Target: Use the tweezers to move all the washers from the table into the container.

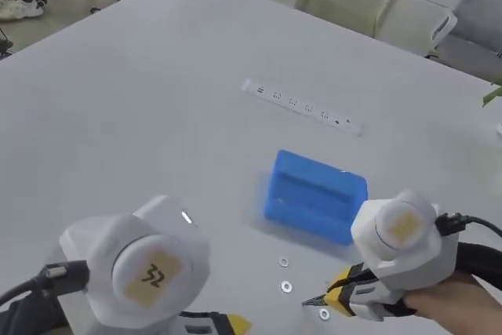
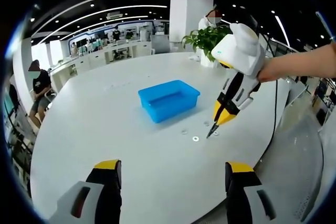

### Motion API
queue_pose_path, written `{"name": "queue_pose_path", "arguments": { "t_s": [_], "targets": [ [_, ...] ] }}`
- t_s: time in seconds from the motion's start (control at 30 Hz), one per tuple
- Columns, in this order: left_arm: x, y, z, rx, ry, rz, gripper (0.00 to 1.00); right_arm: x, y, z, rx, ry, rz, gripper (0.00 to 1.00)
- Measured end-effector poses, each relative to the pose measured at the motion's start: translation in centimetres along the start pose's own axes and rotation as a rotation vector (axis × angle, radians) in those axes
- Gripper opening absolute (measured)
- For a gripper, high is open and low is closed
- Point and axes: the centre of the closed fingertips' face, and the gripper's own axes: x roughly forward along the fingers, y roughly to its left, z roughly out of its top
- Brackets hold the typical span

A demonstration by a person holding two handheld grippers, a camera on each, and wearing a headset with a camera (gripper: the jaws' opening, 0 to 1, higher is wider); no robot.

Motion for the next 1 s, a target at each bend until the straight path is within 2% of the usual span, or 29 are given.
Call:
{"name": "queue_pose_path", "arguments": {
  "t_s": [0.27, 0.43, 0.47, 0.53, 0.7, 0.9, 1.0],
  "targets": [
    [-0.1, 0.2, 0.1, 0.004, -0.001, 0.005, 0.82, 0.4, 0.1, 1.7, 0.012, -0.059, -0.012, 0.01],
    [-0.1, 0.2, 0.2, 0.009, 0.0, 0.006, 0.81, 0.6, -0.2, 2.7, 0.051, -0.175, -0.067, 0.01],
    [-0.1, 0.1, 0.2, 0.012, 0.0, 0.004, 0.81, 0.7, -0.3, 2.9, 0.069, -0.217, -0.078, 0.01],
    [-0.1, -0.1, 0.4, 0.018, -0.002, -0.005, 0.81, 0.7, -0.5, 3.0, 0.106, -0.268, -0.101, 0.01],
    [-0.2, -0.7, 0.9, 0.044, -0.009, -0.017, 0.81, 0.6, -0.3, 3.3, 0.138, -0.333, -0.148, 0.01],
    [-0.1, -1.0, 0.9, 0.059, -0.005, -0.02, 0.8, 0.4, -0.1, 3.5, 0.188, -0.417, -0.219, 0.01],
    [-0.1, -1.1, 1.0, 0.056, -0.009, -0.021, 0.8, 0.2, 0.0, 3.4, 0.216, -0.44, -0.231, 0.01]
  ]
}}
